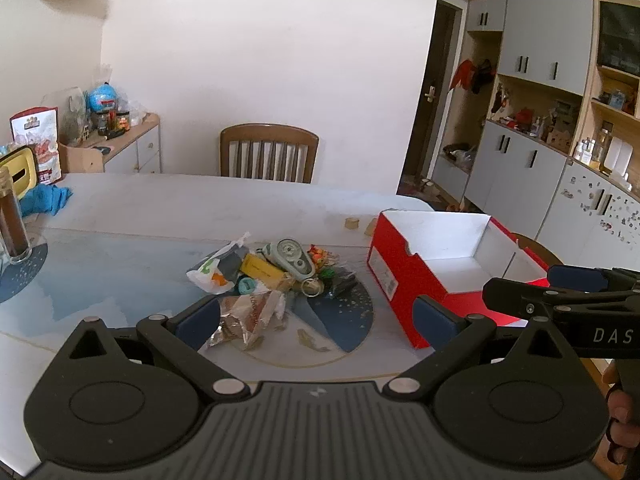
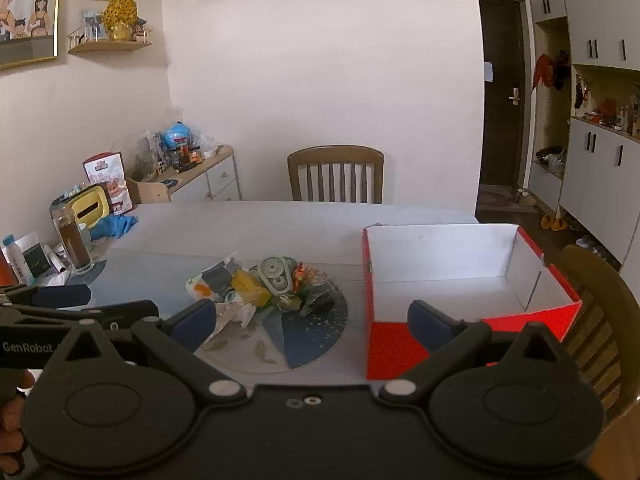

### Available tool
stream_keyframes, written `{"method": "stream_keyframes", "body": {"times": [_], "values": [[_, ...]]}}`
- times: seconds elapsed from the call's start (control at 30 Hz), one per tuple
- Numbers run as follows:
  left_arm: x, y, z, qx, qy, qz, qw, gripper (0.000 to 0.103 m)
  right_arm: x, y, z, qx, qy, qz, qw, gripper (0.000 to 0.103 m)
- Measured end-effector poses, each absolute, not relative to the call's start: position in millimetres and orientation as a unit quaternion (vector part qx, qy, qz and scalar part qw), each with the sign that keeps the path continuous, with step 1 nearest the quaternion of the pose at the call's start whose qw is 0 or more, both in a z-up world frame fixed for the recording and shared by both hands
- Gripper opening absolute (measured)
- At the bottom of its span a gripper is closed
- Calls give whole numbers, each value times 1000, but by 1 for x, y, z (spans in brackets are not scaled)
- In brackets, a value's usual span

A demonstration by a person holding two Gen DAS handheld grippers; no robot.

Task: Organize objects
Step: 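Grasp the brown bead bracelet with left tool while right tool grasps the silver foil bag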

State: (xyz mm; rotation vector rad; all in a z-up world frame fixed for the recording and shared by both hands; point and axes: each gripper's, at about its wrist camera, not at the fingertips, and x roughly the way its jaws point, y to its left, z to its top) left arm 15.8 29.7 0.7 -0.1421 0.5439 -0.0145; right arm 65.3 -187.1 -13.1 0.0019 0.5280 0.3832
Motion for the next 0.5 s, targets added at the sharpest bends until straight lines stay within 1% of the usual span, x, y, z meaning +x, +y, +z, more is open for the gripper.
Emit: {"method": "stream_keyframes", "body": {"times": [0.2, 0.5], "values": [[30, 49, -11, -71, 290, -4, 954, 103, 78, -166, -17, -13, 267, 194, 944, 102], [57, 97, -49, -78, 339, 36, 937, 103, 107, -128, -35, -27, 298, 205, 932, 102]]}}
